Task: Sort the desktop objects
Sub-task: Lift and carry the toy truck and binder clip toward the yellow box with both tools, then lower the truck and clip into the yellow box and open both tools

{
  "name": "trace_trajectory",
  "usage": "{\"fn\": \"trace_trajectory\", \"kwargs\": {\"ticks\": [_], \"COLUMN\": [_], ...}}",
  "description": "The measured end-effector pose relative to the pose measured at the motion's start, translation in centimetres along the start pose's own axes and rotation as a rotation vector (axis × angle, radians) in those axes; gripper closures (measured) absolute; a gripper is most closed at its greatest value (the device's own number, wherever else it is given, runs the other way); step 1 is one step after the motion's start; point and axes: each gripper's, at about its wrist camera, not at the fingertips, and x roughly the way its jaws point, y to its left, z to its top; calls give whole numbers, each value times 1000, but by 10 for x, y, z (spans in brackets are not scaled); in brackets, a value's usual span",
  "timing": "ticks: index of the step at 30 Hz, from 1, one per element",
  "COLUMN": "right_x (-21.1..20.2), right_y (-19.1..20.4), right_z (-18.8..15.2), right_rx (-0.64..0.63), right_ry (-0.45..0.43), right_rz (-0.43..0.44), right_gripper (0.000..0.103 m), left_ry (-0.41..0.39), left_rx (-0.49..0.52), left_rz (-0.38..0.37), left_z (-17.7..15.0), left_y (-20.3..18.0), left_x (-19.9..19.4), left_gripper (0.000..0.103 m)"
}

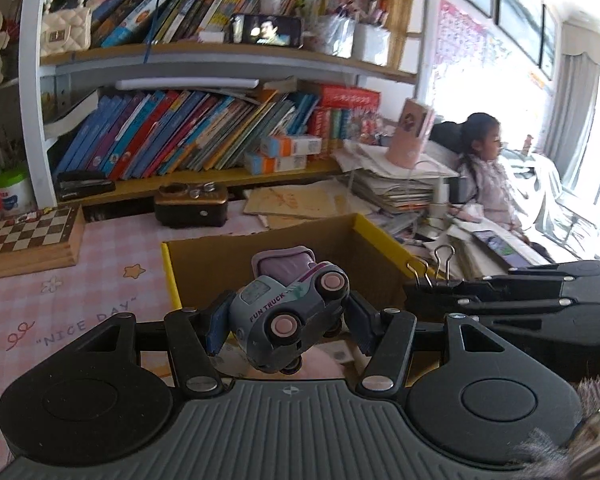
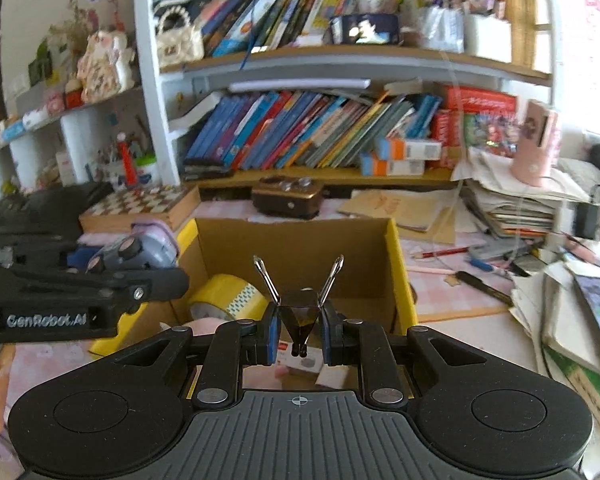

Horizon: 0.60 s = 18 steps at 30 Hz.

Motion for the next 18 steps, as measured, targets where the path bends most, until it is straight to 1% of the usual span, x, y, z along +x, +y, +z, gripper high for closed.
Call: {"fn": "trace_trajectory", "kwargs": {"ticks": [2,5,9,12,18], "right_x": [13,34,60,74,98], "right_y": [-2,-6,-8,-7,-3], "right_z": [1,4,6,7,10], "right_rx": [-20,-52,-90,-132,-199], "right_ry": [29,92,187,238,340], "right_rz": [11,19,19,27,54], "right_gripper": [83,83,83,83,83], "left_ry": [20,55,89,122,223], "left_rx": [-10,-15,19,23,68], "left_rz": [13,12,8,5,20], "left_z": [3,8,16,19,14], "left_y": [4,6,2,1,-5], "left_x": [13,30,50,65,93], "left_gripper": [47,47,47,47,47]}}
